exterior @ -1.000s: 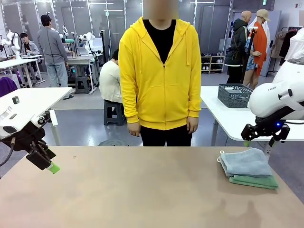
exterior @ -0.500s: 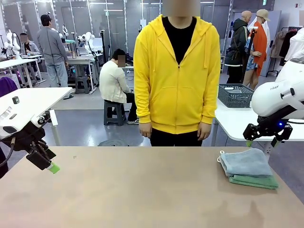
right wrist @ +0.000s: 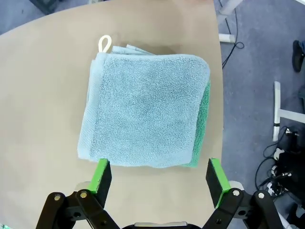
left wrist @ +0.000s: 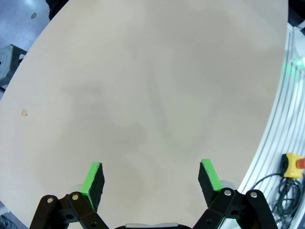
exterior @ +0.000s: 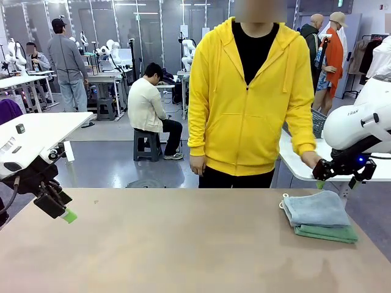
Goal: Fold the towels and place them in the basket.
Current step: Stack the folded Towel with hook on the right side of the table.
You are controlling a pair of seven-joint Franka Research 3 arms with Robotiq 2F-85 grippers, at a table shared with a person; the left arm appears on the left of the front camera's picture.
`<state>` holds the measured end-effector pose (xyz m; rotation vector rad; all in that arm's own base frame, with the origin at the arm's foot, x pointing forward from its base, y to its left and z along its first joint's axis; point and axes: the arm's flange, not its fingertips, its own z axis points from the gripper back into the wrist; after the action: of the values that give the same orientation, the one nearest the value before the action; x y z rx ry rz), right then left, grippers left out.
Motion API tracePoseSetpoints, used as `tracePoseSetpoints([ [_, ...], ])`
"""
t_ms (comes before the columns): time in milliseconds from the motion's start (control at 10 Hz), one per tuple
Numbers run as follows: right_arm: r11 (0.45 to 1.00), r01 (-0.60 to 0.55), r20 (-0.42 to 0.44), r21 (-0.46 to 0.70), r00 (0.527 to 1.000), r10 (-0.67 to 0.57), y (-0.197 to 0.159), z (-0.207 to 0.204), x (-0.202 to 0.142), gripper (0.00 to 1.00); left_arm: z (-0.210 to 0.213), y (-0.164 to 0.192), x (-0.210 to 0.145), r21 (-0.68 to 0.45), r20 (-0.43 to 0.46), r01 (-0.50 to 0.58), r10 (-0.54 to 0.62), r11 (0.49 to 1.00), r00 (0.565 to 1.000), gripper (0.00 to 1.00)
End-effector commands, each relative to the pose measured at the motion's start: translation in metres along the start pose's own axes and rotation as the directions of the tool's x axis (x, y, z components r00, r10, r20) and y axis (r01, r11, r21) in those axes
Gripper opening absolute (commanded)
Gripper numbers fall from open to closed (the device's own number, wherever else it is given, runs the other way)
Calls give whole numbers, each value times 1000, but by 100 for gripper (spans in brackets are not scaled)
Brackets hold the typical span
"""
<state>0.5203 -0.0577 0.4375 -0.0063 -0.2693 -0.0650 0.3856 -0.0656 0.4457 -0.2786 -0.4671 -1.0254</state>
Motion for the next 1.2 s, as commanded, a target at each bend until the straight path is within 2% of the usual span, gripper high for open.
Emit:
tracePoseSetpoints([
  [0, 1000, 0, 0, 0, 1000, 0, 0, 0, 0, 100, -1, -1, 2, 3, -7, -10, 10, 1000, 1000, 100],
  [100, 996, -84, 77, 25, 994, 81, 3, 32, -20, 100, 0, 0, 0, 0, 0, 0, 0, 1000, 1000, 100],
  [200, 986, -155, 147, 60, 978, 145, 5, 61, -43, 100, 23, 2, 4, -36, 42, -22, 24, 999, 999, 100],
  [500, 930, -334, 259, 151, 922, 289, 4, 111, -94, 100, 72, 4, -10, -141, 142, -101, 121, 985, 982, 100],
  [600, 888, -422, 292, 184, 886, 361, 5, 124, -115, 100, 91, 3, -20, -175, 174, -127, 158, 976, 972, 100],
  [800, 756, -559, 302, 341, 827, 475, 0, 137, -138, 100, 117, 2, -42, -211, 227, -156, 204, 965, 952, 100],
  [900, 700, -620, 289, 354, 784, 549, 2, 136, -150, 100, 123, 4, -53, -215, 232, -189, 237, 958, 943, 100],
  [1000, 671, -665, 287, 328, 747, 600, 9, 136, -162, 100, 124, 3, -63, -218, 222, -198, 246, 956, 943, 100],
  [1100, 630, -689, 306, 358, 724, 618, 14, 141, -171, 100, 122, 2, -71, -249, 236, -196, 255, 949, 938, 100],
])
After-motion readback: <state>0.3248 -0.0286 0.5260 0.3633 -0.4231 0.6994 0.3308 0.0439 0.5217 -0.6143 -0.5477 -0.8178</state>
